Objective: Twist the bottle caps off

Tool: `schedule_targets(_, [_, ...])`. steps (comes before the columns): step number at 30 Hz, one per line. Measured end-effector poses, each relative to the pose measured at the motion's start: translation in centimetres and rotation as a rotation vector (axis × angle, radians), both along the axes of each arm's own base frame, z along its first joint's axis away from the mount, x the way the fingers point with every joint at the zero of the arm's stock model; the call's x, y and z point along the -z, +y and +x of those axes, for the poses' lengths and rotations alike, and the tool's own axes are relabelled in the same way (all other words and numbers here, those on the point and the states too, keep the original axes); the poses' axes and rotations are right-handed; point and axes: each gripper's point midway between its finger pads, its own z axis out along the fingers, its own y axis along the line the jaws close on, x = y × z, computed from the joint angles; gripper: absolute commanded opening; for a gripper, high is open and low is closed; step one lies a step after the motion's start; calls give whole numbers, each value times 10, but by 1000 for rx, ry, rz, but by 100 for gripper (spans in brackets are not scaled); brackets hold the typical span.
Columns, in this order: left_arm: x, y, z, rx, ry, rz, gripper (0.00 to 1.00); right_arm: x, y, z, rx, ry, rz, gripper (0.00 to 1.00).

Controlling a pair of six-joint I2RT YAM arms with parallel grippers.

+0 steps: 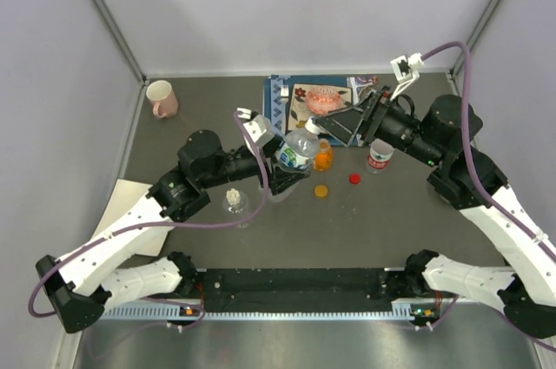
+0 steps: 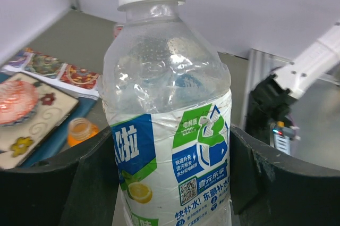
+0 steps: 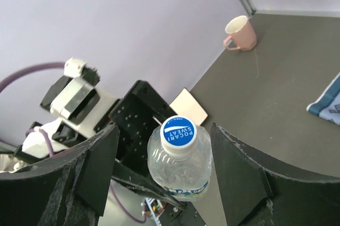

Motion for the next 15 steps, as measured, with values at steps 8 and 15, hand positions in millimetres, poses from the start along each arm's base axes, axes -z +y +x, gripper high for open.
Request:
schedule_targets(8, [9, -2, 19, -238, -128, 88, 39, 4, 2, 15, 71, 33, -33, 62])
schedule_targets(15, [9, 8, 35, -357, -163, 116, 39, 29, 14, 27, 84, 94, -95, 53])
